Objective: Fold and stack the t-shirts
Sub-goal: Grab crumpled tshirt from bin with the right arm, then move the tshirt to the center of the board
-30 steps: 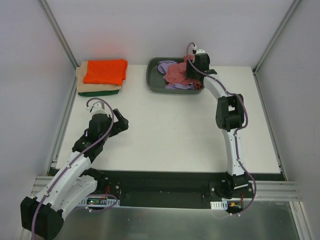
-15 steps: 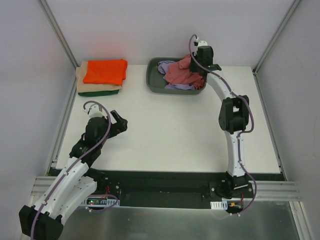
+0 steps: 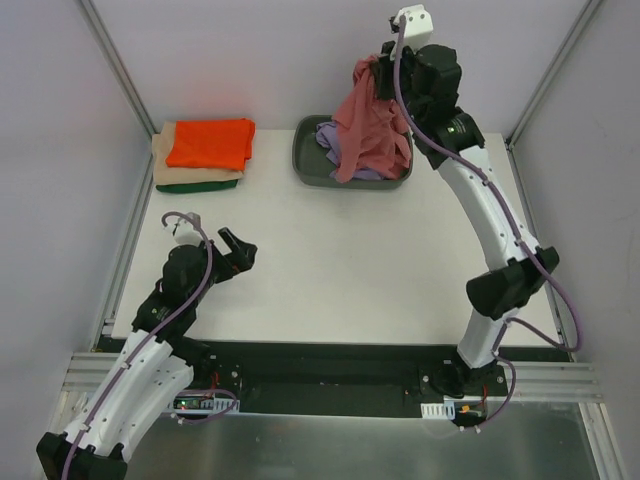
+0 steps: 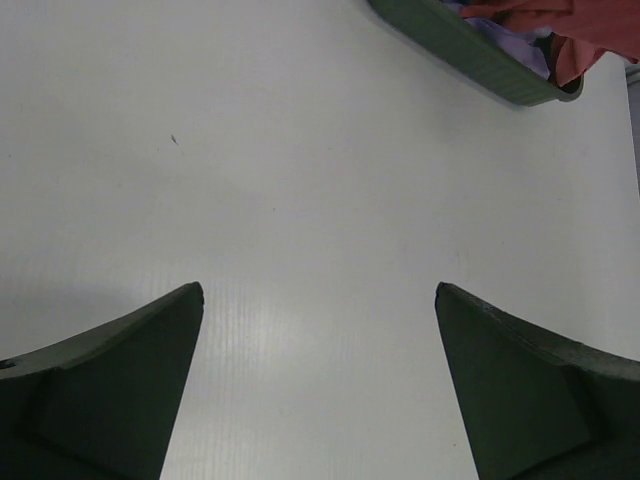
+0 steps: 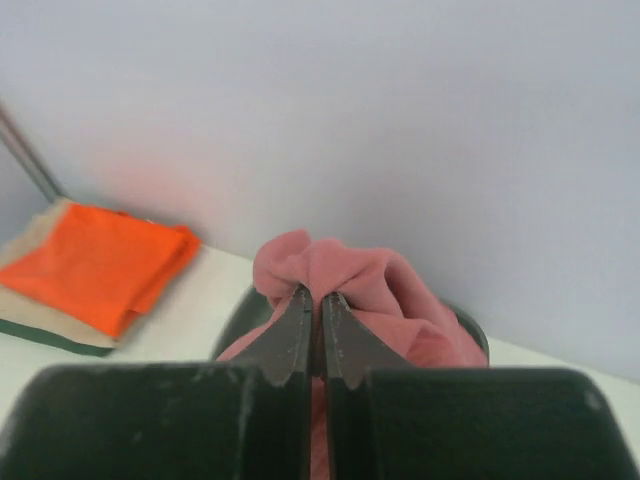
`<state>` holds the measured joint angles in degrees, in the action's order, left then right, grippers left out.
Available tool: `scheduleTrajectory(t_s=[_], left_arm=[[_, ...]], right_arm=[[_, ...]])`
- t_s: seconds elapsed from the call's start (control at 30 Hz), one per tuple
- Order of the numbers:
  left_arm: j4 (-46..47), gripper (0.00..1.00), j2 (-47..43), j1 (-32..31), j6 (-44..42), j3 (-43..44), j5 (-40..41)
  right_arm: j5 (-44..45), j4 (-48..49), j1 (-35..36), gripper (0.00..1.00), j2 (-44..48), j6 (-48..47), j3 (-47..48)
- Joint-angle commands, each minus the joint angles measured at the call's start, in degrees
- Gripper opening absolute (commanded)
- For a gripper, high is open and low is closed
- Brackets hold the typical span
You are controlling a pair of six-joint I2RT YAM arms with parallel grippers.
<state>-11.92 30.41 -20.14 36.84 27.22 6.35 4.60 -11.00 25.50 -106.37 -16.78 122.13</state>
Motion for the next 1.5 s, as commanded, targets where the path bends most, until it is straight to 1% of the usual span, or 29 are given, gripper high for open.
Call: scheduleTrajectory(t_s=[0.0, 0.1, 0.2, 0.4, 0.53, 0.63, 0.73, 0.77, 0.83, 0.9, 0.93, 0.97, 1.03, 1.07, 1.1, 1.17, 1.2, 1.27, 1.37, 1.43, 1.47], left_arm=[[-0.99, 0.99, -2.55, 0.28, 1.13, -0.59, -2.13], [-1.70, 0.99, -4.13, 0.28, 1.22, -0.86, -2.22], [-2.66, 0.99, -5.45, 0.28, 1.22, -0.77, -1.96], [-4.25, 0.99, -7.03, 0.28, 2.45, -1.03, -2.04], [-7.67, 0.99, -7.47, 0.28, 2.80, -0.24, -0.12], [-10.57, 0.99, -7.48, 0.28, 4.11, 0.20, 2.34], [-11.80, 0.99, -6.86, 0.28, 5.17, 0.20, 3.93], [-11.98, 0.99, -6.42, 0.28, 5.35, 0.11, 4.19], [-12.16, 0.99, -5.28, 0.28, 6.05, 0.20, 4.46], [-12.07, 0.99, -3.70, 0.28, 6.31, 0.46, 4.46], [-12.07, 0.99, -2.91, 0.28, 6.31, 0.72, 4.72], [-12.07, 0.99, -1.77, 0.28, 6.40, 0.90, 4.90], [-12.07, 0.99, 0.60, 0.28, 6.49, 1.43, 4.81], [-12.07, 0.99, 2.00, 0.28, 6.58, 1.60, 4.46], [-11.98, 0.99, 3.15, 0.28, 6.67, 2.04, 4.20], [-11.81, 0.99, 5.87, 0.28, 6.67, 2.75, 3.41], [-11.55, 0.99, 7.45, 0.28, 6.67, 3.10, 2.80], [-10.23, 0.99, 10.00, 0.28, 6.67, 3.36, 1.22], [-6.46, 0.99, 14.04, 0.28, 6.49, 3.01, -2.47], [-3.12, 0.99, 16.07, 0.28, 5.70, 2.49, -4.50], [-1.71, 0.99, 17.39, 0.28, 5.44, 2.48, -5.20]], right_arm=[[-0.47, 4.41, 3.41, 0.01, 8.53, 0.07, 1.89], [-0.30, 4.24, 6.66, 0.01, 11.35, -0.28, 2.59], [-0.29, 2.49, 10.88, 0.01, 13.20, -0.89, 5.22], [-1.17, 2.13, 20.02, 0.01, 14.08, -3.17, 10.14], [-0.56, 3.53, 21.96, 0.01, 15.66, -3.36, 8.05], [5.31, 5.20, 21.96, 0.01, 18.81, -4.23, 1.39], [13.13, 6.96, 21.35, 0.01, 24.34, -5.72, -9.50], [15.24, 7.05, 20.48, 0.01, 26.54, -5.64, -14.32], [18.85, 6.79, 18.20, 0.01, 33.13, -4.76, -27.05], [23.32, 4.34, 15.04, 0.01, 37.96, -2.84, -38.31], [26.05, 3.19, 12.67, 0.03, 39.90, -0.04, -44.72], [25.64, 2.05, 10.30, 0.10, 41.92, 2.51, -50.26], [25.10, 0.72, 3.28, 0.26, 44.22, 9.53, -61.87], [25.72, 0.72, -0.93, 0.36, 44.58, 11.74, -65.57], [26.50, 0.55, -3.24, 0.56, 44.58, 13.42, -68.83], [29.23, -1.11, -5.28, 0.87, 44.23, 13.36, -71.49], [30.02, -2.34, -5.37, 0.97, 44.32, 12.30, -71.67], [28.46, -4.54, -5.28, 0.96, 44.66, 12.64, -71.33], [18.12, -6.83, -4.50, 0.96, 46.94, 15.27, -72.72], [14.04, -3.78, -0.73, 0.96, 48.53, 15.46, -76.32], [14.64, -2.89, 3.03, 0.96, 48.36, 15.28, -77.38]])
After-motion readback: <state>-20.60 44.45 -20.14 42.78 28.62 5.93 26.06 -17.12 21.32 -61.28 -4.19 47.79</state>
